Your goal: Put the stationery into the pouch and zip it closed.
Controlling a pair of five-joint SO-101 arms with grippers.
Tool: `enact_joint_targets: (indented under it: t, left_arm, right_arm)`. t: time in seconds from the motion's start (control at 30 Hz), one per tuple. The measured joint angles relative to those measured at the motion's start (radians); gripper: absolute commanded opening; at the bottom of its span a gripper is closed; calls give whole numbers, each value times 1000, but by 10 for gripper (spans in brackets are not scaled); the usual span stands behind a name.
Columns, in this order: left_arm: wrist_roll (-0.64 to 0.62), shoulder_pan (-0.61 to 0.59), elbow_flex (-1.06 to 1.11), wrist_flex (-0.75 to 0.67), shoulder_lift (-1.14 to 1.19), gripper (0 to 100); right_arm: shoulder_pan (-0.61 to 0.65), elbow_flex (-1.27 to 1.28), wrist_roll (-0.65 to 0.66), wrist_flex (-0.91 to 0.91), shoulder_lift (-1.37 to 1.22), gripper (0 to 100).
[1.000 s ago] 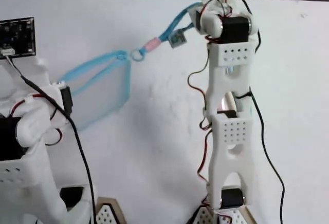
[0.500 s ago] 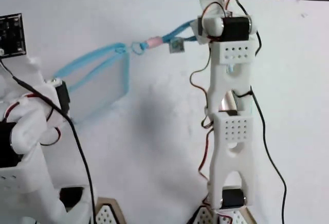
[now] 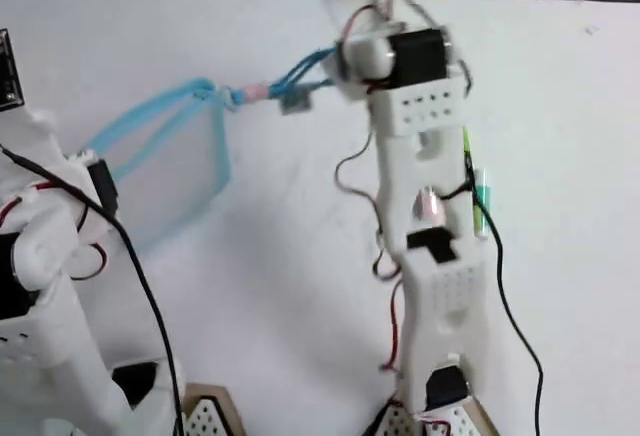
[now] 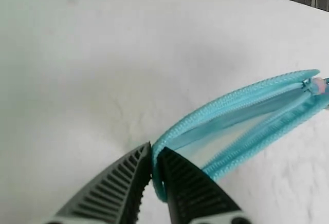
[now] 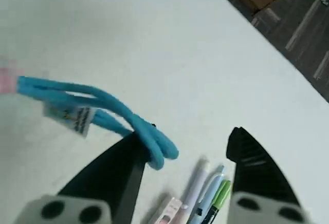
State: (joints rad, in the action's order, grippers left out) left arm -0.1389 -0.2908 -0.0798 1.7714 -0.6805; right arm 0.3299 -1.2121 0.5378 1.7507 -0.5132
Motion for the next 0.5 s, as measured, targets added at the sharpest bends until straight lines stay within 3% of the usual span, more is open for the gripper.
enact_joint_targets:
  t: [0.33, 0.43, 0.5]
  left_arm:
    - [0, -5, 9, -8, 35, 21]
    - [0, -5, 9, -8, 66, 21]
    - [0, -6, 9, -8, 71, 21]
  right_arm:
    - [241, 888, 9, 0, 664, 236]
    - [233, 1037, 21, 0, 825, 236]
    - [158, 1086, 14, -5, 864, 236]
